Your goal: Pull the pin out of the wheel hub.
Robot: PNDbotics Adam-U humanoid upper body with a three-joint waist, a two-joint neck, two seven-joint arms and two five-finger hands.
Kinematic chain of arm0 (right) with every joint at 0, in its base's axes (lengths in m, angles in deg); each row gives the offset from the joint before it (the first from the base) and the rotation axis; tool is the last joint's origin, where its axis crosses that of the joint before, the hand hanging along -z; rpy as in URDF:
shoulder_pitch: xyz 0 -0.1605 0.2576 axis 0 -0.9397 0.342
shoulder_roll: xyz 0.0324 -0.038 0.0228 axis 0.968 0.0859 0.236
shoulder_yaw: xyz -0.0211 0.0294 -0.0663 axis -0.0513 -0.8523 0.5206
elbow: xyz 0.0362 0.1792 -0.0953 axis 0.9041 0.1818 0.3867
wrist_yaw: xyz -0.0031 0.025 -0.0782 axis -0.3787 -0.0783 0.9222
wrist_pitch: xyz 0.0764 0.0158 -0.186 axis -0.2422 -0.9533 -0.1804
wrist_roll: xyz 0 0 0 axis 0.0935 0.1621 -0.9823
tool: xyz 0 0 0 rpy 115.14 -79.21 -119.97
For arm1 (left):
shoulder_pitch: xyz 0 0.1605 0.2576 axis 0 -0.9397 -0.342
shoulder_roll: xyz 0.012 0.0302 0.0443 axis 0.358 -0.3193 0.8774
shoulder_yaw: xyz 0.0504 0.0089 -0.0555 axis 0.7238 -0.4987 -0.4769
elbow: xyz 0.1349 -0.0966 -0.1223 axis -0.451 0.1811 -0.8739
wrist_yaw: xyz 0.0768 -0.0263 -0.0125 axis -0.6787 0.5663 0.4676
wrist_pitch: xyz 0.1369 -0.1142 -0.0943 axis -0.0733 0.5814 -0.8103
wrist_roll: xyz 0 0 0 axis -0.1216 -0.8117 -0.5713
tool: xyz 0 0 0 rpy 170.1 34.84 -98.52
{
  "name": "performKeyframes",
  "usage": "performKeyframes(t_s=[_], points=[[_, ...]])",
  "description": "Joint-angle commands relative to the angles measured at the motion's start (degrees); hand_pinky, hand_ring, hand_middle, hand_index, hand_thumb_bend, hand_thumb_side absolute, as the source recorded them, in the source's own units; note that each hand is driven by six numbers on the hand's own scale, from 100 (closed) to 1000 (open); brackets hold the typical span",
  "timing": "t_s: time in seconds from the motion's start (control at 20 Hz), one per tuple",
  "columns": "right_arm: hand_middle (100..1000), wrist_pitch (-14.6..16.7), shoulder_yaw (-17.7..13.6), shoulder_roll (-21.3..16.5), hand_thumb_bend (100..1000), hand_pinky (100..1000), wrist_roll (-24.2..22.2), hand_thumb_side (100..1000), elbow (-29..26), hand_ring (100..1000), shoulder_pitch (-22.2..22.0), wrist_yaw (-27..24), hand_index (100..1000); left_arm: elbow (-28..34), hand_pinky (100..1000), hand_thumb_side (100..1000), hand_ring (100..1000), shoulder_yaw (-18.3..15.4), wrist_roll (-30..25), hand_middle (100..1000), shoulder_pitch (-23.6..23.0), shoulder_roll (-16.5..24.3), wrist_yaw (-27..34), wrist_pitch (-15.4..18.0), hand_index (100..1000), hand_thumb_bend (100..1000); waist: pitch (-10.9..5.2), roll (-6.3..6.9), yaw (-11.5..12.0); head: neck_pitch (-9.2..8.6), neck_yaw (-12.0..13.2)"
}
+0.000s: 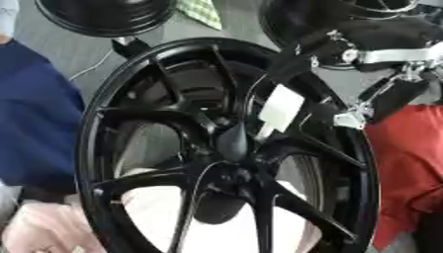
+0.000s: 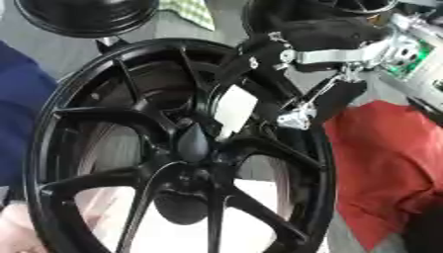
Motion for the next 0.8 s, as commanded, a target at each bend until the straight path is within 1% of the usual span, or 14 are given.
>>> performKeyframes(t_s=[0.05,0.2,0.4,0.6,0.75,0.8], points=[[869,-0.27,-0.19,-1.55,142,913,-2.31,330,-0.24,926,0.38,0.69,934,1.26,648,402,525,-0.2,-0.13,470,0.18,0.98,-0.25,-0.01,696,669,-1.34,0.31,0.12,-0.94,-0.5],[872,-0.58,-0.14,-1.44,151,914,-3.95,348,-0.24,928,0.54,0.5,936,1.26,648,401,525,-0.19,-0.16,470,0.15,0.92,-0.22,-0.05,696,669,-1.29,0.29,0.12,-0.87,-0.68],[869,-0.95,-0.18,-1.11,149,911,-4.19,342,-0.24,924,0.67,0.39,935,1.26,648,400,524,-0.12,-0.21,468,0.08,0.82,-0.14,-0.04,695,669,-1.09,0.22,0.08,-1.01,-0.69],[859,-1.07,-0.25,-0.81,161,906,-2.57,301,-0.24,915,0.81,0.82,931,1.26,649,400,524,-0.1,-0.21,467,0.03,0.8,-0.1,-0.08,695,669,-0.83,0.16,0.09,-1.14,-0.62],[853,-1.13,-0.4,-0.67,171,900,0.05,248,-0.24,905,1.14,1.25,929,1.26,649,399,523,-0.05,-0.26,467,-0.03,0.75,-0.08,-0.1,695,669,-0.67,0.12,0.08,-1.26,-0.65],[853,-1.17,-0.38,-0.66,171,900,0.97,248,-0.24,905,1.21,1.48,929,1.26,649,399,523,-0.03,-0.28,467,-0.05,0.74,-0.06,-0.11,695,669,-0.62,0.1,0.09,-1.29,-0.66]])
